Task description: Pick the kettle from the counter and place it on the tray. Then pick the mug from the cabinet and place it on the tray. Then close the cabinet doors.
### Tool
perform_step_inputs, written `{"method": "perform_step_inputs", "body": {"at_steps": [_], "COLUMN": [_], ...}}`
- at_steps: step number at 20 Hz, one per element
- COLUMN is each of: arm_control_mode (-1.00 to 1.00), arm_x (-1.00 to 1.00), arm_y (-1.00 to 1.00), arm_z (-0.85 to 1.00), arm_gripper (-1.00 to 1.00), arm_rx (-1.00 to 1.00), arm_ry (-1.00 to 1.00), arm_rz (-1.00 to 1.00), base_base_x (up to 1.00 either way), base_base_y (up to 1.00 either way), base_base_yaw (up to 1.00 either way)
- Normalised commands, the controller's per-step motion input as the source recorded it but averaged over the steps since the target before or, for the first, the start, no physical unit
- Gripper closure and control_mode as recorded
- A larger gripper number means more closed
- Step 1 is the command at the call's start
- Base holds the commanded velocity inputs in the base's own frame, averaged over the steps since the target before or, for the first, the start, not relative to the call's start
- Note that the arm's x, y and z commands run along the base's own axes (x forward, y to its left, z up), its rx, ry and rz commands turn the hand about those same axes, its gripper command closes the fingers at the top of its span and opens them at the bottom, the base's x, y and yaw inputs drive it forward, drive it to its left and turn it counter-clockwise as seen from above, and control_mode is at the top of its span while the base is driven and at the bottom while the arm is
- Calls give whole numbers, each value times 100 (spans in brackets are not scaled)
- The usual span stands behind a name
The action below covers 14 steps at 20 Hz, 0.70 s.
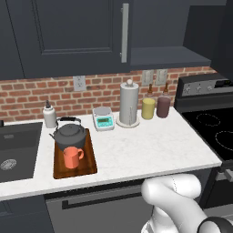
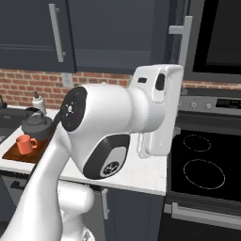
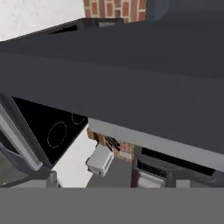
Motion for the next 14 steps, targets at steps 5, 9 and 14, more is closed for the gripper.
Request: {"method": "perform_step_inputs", "body": {"at_steps": [5,9,14], "arm_control_mode": [-100,-100,-100], "arm_x": [59,59,60], "arm_y": [41,41,44], "arm_z": [-25,-20,-16], "arm_gripper": [-100,-100,-100], "arm_rx": [-3,-1,-3], "arm_ry": [9,3,3], "arm_rz": [18,21,19], "base_base_x": [0,0,0], "base_base_y": [0,0,0], "base_base_yaw": [0,0,0]}}
